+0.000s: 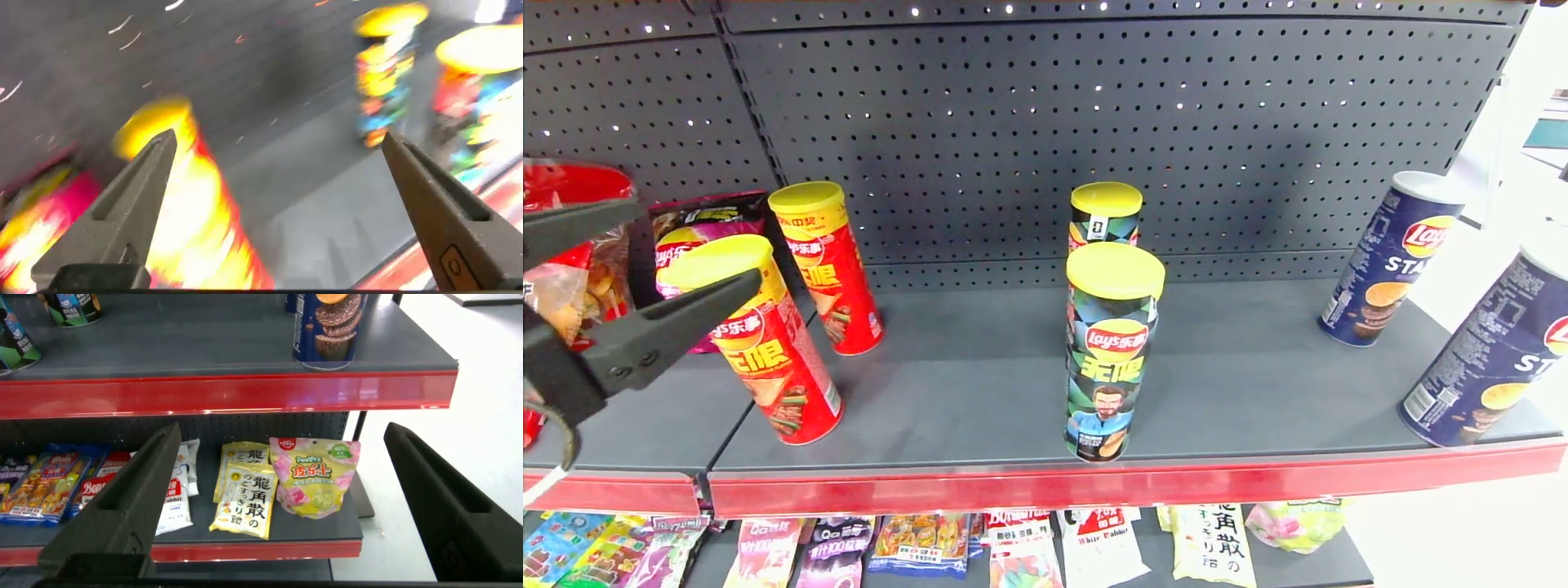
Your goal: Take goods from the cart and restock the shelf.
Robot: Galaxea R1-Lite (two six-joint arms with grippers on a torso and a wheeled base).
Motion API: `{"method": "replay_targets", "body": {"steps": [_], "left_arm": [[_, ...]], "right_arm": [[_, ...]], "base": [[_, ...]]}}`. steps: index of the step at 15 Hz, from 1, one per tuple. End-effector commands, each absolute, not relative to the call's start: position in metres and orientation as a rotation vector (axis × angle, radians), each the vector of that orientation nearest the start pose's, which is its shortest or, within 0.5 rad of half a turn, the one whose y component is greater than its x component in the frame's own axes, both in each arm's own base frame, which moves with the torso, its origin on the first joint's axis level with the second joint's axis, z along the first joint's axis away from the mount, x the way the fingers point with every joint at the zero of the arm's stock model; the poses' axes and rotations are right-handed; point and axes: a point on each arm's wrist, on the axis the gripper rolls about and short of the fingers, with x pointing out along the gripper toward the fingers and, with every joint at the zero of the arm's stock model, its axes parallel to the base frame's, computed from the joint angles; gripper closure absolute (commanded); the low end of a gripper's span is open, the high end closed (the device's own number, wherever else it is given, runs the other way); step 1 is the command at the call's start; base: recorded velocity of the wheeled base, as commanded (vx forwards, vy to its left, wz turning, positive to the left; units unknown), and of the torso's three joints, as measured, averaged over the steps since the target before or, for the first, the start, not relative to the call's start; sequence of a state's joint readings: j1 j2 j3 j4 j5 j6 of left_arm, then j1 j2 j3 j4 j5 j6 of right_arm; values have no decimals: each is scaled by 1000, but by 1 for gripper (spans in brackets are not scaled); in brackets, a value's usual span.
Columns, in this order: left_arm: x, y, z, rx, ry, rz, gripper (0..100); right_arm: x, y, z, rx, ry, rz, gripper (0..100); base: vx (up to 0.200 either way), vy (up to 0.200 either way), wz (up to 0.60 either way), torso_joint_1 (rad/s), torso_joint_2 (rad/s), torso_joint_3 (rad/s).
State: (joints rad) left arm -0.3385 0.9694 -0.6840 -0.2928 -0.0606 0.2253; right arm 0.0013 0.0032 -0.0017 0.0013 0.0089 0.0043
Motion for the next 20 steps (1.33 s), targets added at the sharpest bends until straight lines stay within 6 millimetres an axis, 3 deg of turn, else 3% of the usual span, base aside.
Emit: {"method": "replay_targets", "body": {"steps": [1,4,8,10,20], "left_arm": [[62,-16,269,108,-86,-238,0],[21,-5,222,-19,-78,-219,0],[-35,13,172,86,-57,-54,0],[-50,17,160,71,-65,-26,0],[-59,21,177,128,-133,74,0]], "right_arm": [[-23,0,76,5,3,11,0],[-23,0,76,5,3,11,0],[-23,0,76,3,3,11,0],[-23,0,76,5,3,11,0],[-23,0,76,5,3,11,0]], "base": [[0,0,0,0,0,0],[0,0,0,0,0,0],[0,0,0,0,0,0],[0,0,0,0,0,0],[0,0,0,0,0,0]]}}
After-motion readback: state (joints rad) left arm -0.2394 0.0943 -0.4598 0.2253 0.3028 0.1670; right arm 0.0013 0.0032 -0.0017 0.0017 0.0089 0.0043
